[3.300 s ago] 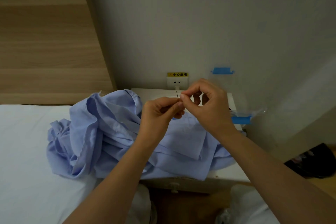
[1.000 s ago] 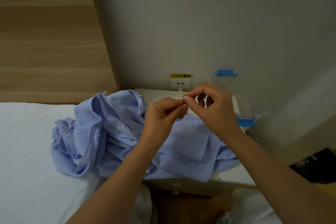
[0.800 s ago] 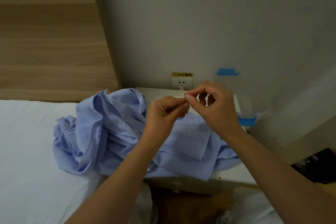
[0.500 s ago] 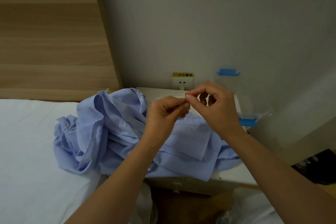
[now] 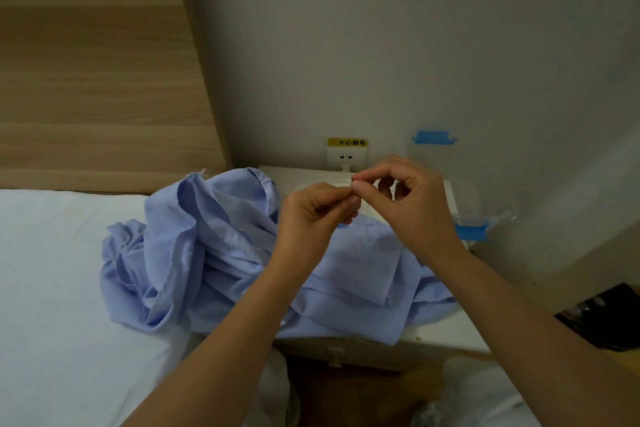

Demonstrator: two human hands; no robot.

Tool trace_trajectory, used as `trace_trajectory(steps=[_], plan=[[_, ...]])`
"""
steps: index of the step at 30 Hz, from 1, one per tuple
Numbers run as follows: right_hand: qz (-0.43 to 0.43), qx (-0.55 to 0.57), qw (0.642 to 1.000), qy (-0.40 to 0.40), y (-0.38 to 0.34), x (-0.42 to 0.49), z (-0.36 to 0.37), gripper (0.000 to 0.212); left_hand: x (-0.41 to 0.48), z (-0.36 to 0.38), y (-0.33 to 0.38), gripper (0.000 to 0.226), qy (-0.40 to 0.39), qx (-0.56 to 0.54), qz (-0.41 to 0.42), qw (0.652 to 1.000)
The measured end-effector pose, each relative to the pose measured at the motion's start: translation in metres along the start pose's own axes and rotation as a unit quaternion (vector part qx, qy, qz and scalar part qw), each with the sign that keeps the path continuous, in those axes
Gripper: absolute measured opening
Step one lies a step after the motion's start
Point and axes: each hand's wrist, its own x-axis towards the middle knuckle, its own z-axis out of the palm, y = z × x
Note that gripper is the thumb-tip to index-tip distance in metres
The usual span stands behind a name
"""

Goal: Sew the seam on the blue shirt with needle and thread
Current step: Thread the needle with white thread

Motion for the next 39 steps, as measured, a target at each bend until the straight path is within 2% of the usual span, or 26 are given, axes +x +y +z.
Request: trace_trajectory(steps=[21, 33, 39], plan=[[0.04, 0.018, 0.999, -0.023, 0.0, 0.0, -0.002, 0.001, -0.001, -0.002, 0.002, 0.014, 0.003, 0.085, 0.018, 0.996], [0.045, 0.039, 0.998, -0.031, -0.005, 0.001, -0.004, 0.009, -0.003, 0.0, 0.013, 0.017, 0.021, 0.045, 0.011, 0.999], [0.051, 0.041, 0.997, -0.035, -0.007, 0.002, -0.004, 0.014, -0.001, -0.004, 0.016, 0.013, 0.057, 0.113, 0.062, 0.99]])
